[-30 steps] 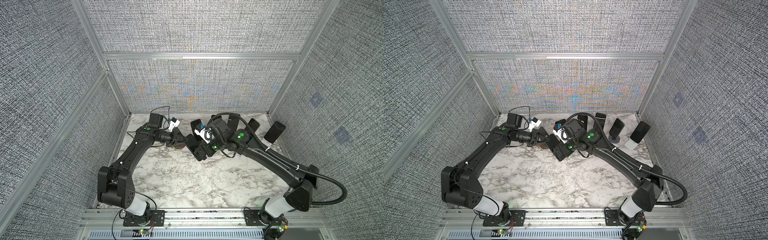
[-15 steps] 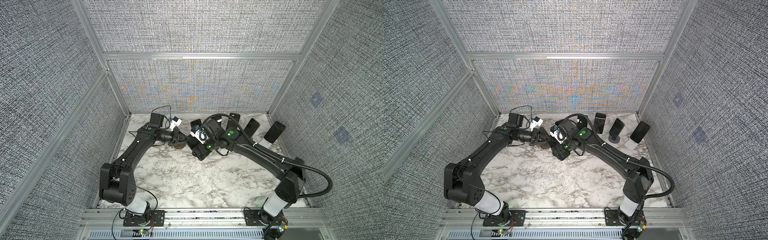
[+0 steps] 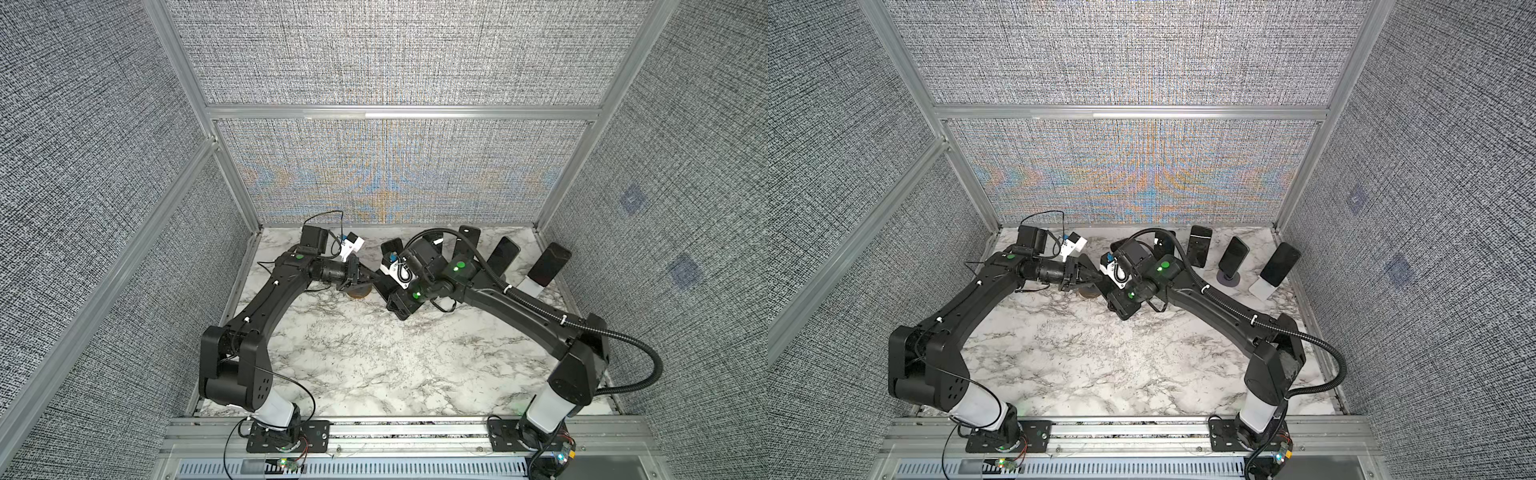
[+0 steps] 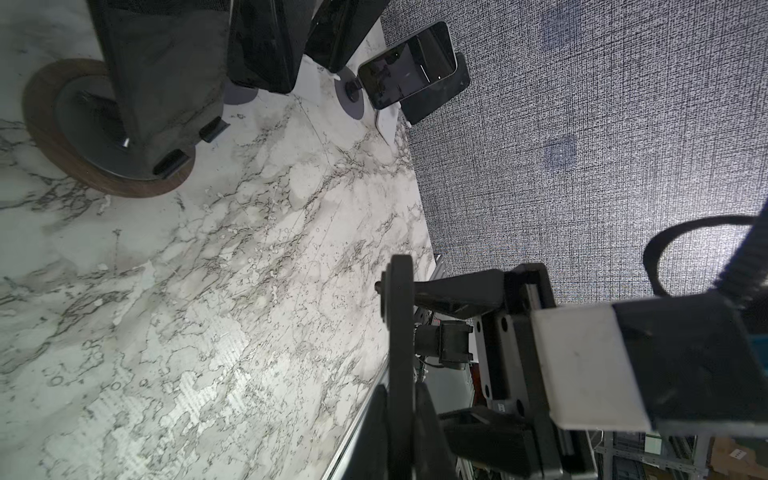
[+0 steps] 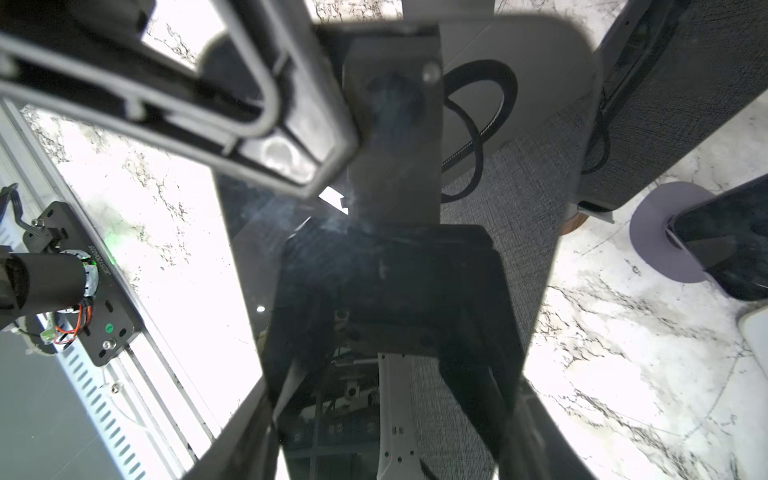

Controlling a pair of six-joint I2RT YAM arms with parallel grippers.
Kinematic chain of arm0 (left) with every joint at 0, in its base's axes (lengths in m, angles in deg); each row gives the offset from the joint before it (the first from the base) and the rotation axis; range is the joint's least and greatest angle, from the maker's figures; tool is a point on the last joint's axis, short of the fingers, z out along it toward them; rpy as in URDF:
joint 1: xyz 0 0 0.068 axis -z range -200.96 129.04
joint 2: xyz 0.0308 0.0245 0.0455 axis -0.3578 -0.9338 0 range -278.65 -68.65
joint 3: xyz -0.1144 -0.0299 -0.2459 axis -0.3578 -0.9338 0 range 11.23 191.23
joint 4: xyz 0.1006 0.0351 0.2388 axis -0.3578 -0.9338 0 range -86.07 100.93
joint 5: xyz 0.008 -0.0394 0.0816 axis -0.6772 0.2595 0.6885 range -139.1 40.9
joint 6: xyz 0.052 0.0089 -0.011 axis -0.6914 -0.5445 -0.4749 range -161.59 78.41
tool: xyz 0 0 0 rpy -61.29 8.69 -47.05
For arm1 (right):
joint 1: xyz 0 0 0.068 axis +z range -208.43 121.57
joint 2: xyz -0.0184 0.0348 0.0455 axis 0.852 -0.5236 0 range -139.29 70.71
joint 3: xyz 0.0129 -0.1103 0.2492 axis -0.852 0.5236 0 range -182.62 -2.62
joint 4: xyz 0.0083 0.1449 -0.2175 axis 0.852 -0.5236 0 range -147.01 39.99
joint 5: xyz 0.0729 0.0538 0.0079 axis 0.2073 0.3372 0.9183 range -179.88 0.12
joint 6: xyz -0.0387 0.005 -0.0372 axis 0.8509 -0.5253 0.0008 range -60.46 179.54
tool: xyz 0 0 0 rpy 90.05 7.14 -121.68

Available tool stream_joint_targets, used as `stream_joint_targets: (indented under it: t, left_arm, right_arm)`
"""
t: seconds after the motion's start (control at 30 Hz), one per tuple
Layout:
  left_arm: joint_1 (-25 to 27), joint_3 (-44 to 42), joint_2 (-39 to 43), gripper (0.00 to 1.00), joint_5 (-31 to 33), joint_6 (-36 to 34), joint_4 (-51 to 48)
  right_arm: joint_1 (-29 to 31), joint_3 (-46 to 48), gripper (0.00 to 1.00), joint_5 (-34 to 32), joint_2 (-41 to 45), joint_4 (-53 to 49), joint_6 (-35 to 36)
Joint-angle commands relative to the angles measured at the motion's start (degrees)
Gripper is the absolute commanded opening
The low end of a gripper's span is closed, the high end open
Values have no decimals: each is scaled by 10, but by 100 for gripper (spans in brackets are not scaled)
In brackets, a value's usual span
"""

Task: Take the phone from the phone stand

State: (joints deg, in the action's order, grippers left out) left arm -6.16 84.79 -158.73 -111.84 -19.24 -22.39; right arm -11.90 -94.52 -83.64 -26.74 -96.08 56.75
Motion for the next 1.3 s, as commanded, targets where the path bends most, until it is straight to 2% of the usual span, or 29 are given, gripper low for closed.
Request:
stream_joint_targets:
  t: [0.0,0.03,0.07,0.13,0.27,0.3,0.37,0.43,0.53,0.6,0.77,0.83,1.03,1.27]
  left_arm:
    - [0,1,0,0,-12,-3,2]
    - [0,2,-1,0,-12,-4,1]
    - [-1,3,-1,10,-12,-3,0]
    - [0,7,-1,35,-10,0,3]
    - [-1,20,-2,68,-13,-2,4]
    - [-1,24,-2,75,-11,-4,3]
    - [-3,35,-4,82,-3,-10,-5]
    - [-9,49,-9,85,9,-16,-14]
    - [-26,65,-21,86,40,-29,-26]
    - [-36,79,-28,87,85,-47,-45]
    - [-48,131,-52,87,228,-118,-121]
    - [-47,141,-57,87,254,-140,-135]
    - [-49,113,-49,88,288,-166,-110]
    - [-62,66,-18,87,306,-176,-75]
  right_arm:
    - [-1,4,50,-33,3,26,-17]
    - [-1,4,46,-34,3,27,-16]
    - [-1,4,40,-35,3,29,-17]
    - [-5,3,36,-33,5,27,-18]
    - [-11,10,33,-39,15,18,-19]
    - [-14,15,32,-42,19,14,-22]
    - [-22,29,28,-48,35,6,-29]
    - [-34,45,26,-58,51,-8,-38]
    - [-58,82,12,-101,79,-47,-58]
    - [-80,112,0,-116,98,-78,-63]
    - [-174,188,0,-115,136,-133,-49]
    - [-213,211,0,-125,140,-132,-49]
    - [-294,268,0,-140,122,-66,-38]
    - [-351,297,0,-132,75,15,-22]
